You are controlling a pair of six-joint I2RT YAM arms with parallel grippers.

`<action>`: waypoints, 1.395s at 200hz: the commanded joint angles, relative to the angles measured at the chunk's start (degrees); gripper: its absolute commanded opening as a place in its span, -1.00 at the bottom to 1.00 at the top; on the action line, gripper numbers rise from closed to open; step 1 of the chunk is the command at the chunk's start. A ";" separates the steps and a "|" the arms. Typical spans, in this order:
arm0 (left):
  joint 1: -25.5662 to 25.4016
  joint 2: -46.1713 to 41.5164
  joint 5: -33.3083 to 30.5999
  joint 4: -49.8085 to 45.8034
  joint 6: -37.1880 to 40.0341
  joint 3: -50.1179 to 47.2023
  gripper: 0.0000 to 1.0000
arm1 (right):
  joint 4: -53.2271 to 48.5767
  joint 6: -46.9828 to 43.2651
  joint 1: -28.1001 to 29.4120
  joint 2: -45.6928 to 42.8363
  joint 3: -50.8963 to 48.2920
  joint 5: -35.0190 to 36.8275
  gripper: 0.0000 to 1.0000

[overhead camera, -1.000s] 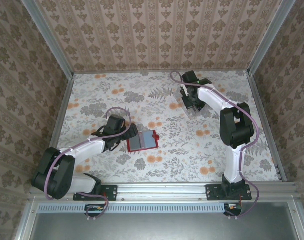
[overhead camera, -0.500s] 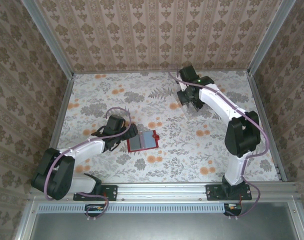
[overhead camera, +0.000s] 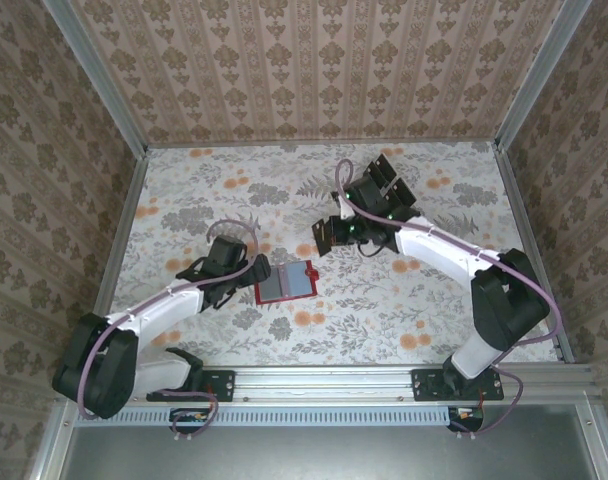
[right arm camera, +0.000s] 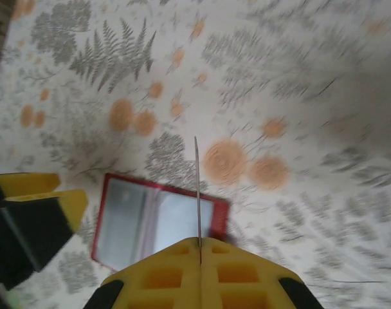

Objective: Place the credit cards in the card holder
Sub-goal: Insert the credit card into the card slot.

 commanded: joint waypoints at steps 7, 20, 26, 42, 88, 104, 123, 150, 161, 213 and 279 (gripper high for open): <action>-1.56 -0.47 -2.67 -3.67 1.88 -1.31 0.99 | 22.20 14.42 1.92 -3.29 -9.22 -5.13 -1.00; -2.42 0.34 -3.46 -3.69 1.80 -1.37 1.00 | 28.68 16.57 2.58 -3.48 -12.93 -4.40 -1.00; -2.83 0.71 -3.84 -3.70 1.75 -1.23 1.00 | 31.09 17.47 2.85 -3.39 -14.26 -4.26 -1.00; -4.00 1.77 -4.87 -3.61 1.50 -1.11 1.00 | 35.13 18.90 3.36 -2.45 -16.46 -4.65 -1.00; -6.99 3.43 -8.40 -4.44 0.46 -0.78 0.99 | 44.54 22.52 4.63 1.68 -20.22 -5.88 -1.00; -7.84 3.60 -9.62 -5.02 0.17 -0.84 1.00 | 47.18 23.56 4.97 3.26 -21.00 -6.33 -1.00; -8.49 3.89 -10.84 -5.93 -0.63 -1.02 0.99 | 50.12 24.61 5.43 4.99 -21.72 -6.75 -1.00; -9.17 4.22 -12.36 -8.75 -2.76 -1.21 1.00 | 53.45 25.39 6.00 6.77 -22.88 -6.73 -1.00; -9.41 4.44 -13.10 -10.24 -3.94 -1.19 1.00 | 54.43 25.66 6.21 7.48 -23.11 -6.78 -1.00; -10.30 4.75 -14.01 -12.19 -6.78 -1.90 1.00 | 58.08 26.31 7.58 11.12 -23.52 -6.68 -1.00; -10.94 4.62 -14.37 -12.04 -7.56 -2.86 0.99 | 62.98 26.19 8.90 14.30 -24.65 -5.06 -1.00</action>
